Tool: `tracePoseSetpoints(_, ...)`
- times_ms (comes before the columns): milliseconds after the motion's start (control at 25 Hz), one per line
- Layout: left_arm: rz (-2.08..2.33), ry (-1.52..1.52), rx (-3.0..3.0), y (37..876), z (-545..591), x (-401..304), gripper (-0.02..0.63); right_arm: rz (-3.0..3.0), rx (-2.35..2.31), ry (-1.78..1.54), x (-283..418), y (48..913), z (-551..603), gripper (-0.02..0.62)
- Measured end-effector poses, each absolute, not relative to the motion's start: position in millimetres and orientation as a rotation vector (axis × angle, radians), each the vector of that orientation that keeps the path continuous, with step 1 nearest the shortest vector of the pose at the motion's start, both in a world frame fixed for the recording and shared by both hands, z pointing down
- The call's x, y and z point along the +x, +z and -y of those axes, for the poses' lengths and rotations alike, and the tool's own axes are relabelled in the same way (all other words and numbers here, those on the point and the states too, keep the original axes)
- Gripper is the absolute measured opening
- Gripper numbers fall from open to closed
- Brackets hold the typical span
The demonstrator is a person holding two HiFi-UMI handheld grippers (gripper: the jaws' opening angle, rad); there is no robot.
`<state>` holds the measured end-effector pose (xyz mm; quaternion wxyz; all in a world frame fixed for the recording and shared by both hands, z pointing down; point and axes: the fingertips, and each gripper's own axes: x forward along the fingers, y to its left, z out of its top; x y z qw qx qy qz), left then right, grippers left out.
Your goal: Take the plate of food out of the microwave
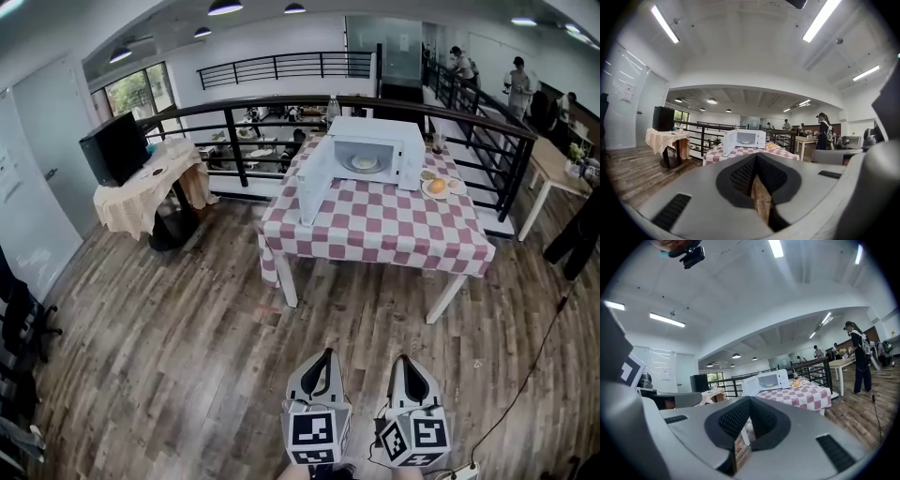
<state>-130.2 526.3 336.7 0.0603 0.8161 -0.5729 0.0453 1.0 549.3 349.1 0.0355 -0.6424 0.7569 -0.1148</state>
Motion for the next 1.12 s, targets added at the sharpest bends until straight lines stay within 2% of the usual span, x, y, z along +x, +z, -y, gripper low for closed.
tracePoseSetpoints(640, 1.605, 0.119, 2.565, 330, -371, -129, 0.009, -2.237, -2.091, -0.325, 1, 344, -404, -0.008)
tracePoseSetpoints(1120, 1.566, 0.127, 2.576, 341, -311, -148, 0.009, -2.162, -2.206, -0.343, 3, 357, -352, -0.008)
